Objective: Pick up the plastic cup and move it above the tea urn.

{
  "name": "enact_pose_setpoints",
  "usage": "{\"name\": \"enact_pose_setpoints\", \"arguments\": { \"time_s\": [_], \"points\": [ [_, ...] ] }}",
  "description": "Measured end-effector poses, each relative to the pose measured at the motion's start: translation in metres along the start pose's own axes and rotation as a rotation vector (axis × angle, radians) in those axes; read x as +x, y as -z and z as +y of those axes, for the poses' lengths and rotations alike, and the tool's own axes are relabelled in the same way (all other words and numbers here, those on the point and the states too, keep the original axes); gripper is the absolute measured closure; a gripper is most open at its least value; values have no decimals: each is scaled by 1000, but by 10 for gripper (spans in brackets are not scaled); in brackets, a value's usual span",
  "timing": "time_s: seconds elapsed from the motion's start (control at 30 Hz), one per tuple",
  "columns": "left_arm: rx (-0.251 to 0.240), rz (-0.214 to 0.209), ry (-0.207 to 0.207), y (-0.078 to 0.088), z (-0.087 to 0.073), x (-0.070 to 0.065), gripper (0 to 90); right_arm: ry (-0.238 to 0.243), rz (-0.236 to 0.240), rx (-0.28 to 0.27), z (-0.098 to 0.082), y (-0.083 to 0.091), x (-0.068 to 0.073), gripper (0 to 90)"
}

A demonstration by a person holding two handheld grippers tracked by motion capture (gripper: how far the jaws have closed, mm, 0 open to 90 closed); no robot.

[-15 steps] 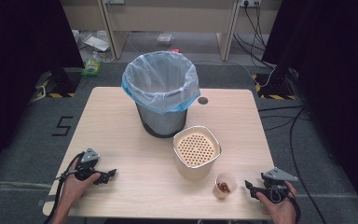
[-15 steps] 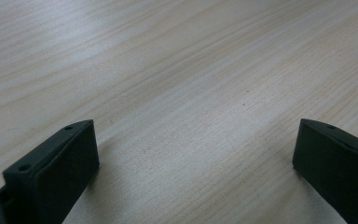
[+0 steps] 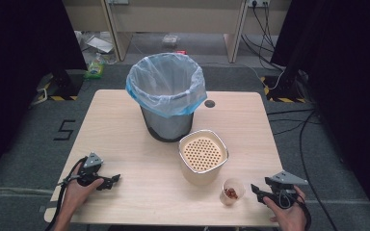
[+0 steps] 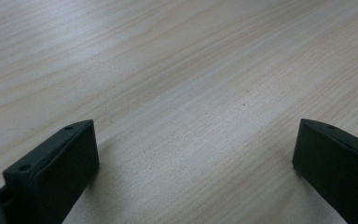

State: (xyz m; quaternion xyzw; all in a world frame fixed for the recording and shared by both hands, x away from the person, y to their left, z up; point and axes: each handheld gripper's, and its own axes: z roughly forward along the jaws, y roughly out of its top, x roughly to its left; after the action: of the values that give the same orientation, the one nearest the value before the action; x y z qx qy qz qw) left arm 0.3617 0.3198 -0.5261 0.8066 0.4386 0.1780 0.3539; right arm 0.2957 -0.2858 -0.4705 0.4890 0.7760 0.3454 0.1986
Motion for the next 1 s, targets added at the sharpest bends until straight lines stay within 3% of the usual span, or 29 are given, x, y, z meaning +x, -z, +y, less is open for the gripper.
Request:
{"name": "enact_pose_setpoints", "arguments": {
  "time_s": [0.1,0.53,0.87,1.0],
  "points": [
    [0,0,0,0,0,0,0,-3,17,-34,7,4,5,394],
    [0,0,0,0,0,0,0,37,6,-58,31,29,23,454],
    [0,0,0,0,0,0,0,78,53,-82,41,32,42,481],
    [0,0,0,0,0,0,0,100,92,-71,42,24,50,501]
  ]
}}
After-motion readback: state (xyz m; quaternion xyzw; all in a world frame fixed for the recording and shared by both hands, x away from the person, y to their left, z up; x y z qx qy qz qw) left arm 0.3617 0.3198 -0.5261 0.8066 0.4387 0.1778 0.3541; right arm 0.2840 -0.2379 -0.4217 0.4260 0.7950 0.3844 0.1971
